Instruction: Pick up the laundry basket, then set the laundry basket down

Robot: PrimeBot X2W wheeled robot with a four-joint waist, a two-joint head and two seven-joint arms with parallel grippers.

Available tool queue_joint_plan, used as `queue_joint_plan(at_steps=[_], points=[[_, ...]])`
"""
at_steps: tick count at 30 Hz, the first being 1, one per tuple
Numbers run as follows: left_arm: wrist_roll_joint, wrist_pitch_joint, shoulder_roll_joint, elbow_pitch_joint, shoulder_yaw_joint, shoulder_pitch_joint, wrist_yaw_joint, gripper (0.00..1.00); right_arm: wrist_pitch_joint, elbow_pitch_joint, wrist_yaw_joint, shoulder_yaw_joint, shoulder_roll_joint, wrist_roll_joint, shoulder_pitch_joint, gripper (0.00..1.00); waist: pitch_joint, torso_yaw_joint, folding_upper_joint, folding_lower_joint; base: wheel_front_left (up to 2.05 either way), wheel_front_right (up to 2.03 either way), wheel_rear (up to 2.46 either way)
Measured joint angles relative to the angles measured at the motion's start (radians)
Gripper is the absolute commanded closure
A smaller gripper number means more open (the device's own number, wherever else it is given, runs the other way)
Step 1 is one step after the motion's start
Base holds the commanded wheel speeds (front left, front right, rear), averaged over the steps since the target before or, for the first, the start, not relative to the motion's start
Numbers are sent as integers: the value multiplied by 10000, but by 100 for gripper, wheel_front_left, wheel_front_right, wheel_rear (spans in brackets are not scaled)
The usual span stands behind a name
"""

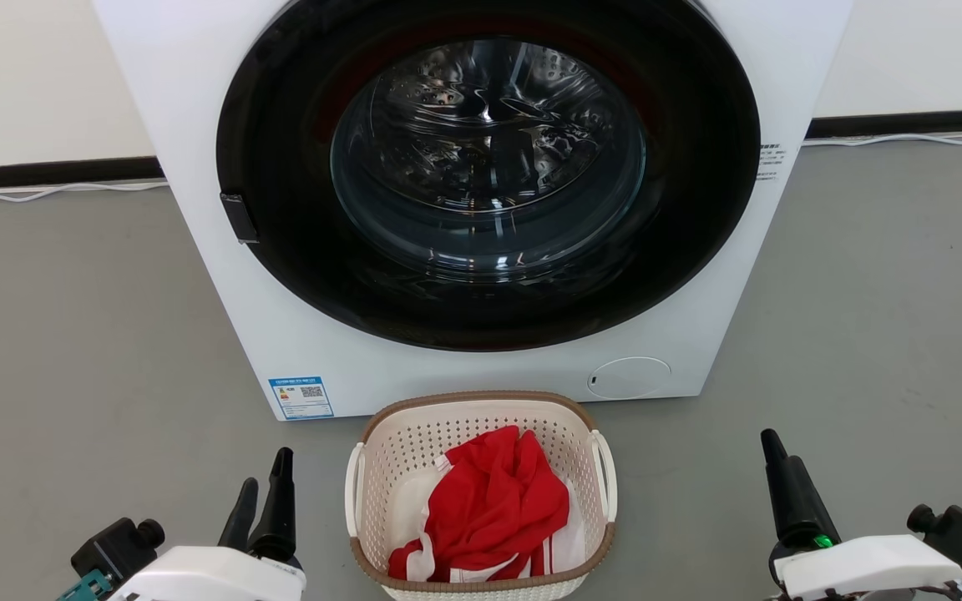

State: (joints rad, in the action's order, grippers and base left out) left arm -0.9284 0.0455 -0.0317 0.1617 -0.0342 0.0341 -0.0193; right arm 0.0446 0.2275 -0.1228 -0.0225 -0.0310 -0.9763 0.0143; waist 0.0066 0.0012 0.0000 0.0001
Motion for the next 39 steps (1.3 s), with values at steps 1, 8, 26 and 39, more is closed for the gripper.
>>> queue_joint_plan(at_steps=[1, 8, 26, 39], points=[[136, 6, -2, -27, -8, 3, -33, 0, 6, -15, 0, 4, -2, 140, 0, 0, -2, -1, 0, 0, 0, 0, 0], [1229, 242, -65, -207, -104, 191, -247, 0, 244, -182, 0, 96, -10, 1091, 1, 0, -32, -9, 0, 0, 0, 0, 0], [3507, 792, -278, -579, -598, 427, -780, 0, 759, -382, -2, 303, -44, 3317, 9, 0, -108, -16, 0, 0, 0, 0, 0], [5168, 1145, -376, -909, -926, 537, -1143, 0, 1143, -546, -4, 476, -59, 4801, 8, 0, -101, 5, 0, 0, 0, 0, 0]])
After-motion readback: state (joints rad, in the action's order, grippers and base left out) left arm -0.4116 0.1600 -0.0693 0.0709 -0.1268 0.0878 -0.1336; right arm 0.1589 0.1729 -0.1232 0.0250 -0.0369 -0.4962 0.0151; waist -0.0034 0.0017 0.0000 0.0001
